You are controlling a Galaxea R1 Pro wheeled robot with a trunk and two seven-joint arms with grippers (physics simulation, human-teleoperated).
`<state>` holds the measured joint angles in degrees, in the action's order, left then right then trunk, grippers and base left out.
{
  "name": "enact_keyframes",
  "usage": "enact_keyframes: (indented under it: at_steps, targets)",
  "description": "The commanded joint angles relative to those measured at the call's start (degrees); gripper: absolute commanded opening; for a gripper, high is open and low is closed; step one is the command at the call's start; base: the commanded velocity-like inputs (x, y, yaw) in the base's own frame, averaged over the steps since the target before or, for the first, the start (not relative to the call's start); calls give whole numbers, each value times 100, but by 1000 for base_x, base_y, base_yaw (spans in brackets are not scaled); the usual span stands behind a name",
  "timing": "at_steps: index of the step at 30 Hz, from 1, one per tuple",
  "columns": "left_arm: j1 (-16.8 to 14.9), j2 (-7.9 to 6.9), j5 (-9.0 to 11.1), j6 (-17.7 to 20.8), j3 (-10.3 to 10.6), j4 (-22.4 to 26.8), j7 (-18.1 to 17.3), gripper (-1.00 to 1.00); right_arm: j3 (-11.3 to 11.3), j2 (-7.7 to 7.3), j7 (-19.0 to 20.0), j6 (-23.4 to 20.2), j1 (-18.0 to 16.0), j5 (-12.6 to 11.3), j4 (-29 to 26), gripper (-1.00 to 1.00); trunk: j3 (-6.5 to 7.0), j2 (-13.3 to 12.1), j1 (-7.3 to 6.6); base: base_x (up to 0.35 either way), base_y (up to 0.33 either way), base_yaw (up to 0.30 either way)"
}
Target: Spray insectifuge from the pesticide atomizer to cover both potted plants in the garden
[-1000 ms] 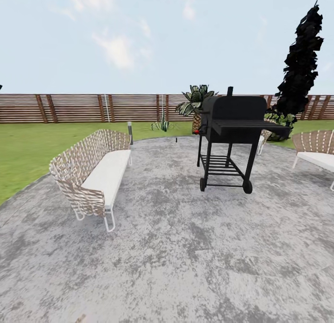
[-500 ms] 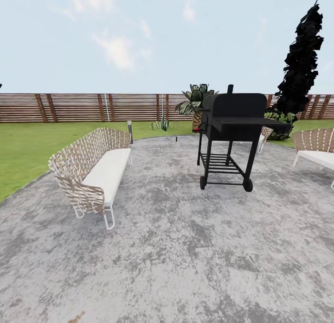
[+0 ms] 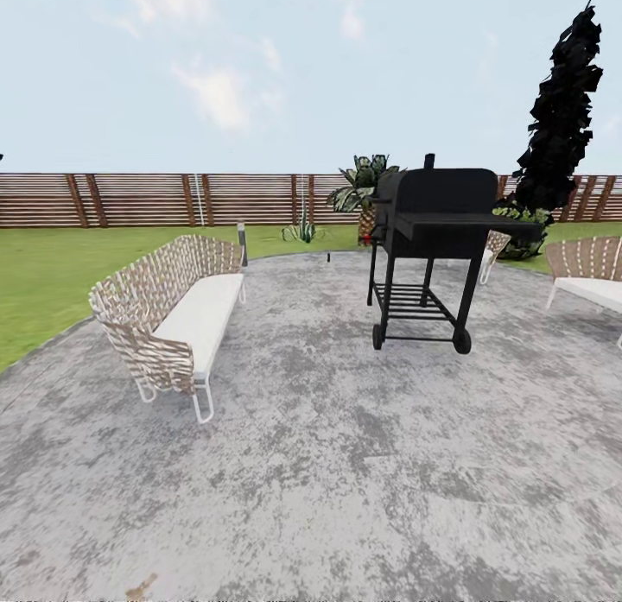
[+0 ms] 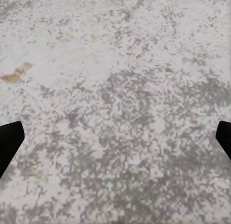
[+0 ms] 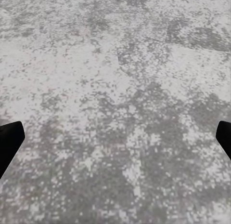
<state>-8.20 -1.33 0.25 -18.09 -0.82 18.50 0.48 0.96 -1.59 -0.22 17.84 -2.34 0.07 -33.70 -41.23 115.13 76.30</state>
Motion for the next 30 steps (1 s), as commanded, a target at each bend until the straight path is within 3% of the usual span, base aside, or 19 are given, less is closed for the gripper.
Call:
enact_keyframes:
  at_steps: [1,30]
  targets:
    - [-4,1,2,-19,-6,-4,5,100,3,0,-1,18,-3,1,3,100,-24,44,22,0,0,0]
    - [-6,1,-7,-17,-6,-4,5,100,1,1,3,10,-3,9,12,100,-628,1207,659,0,0,0]
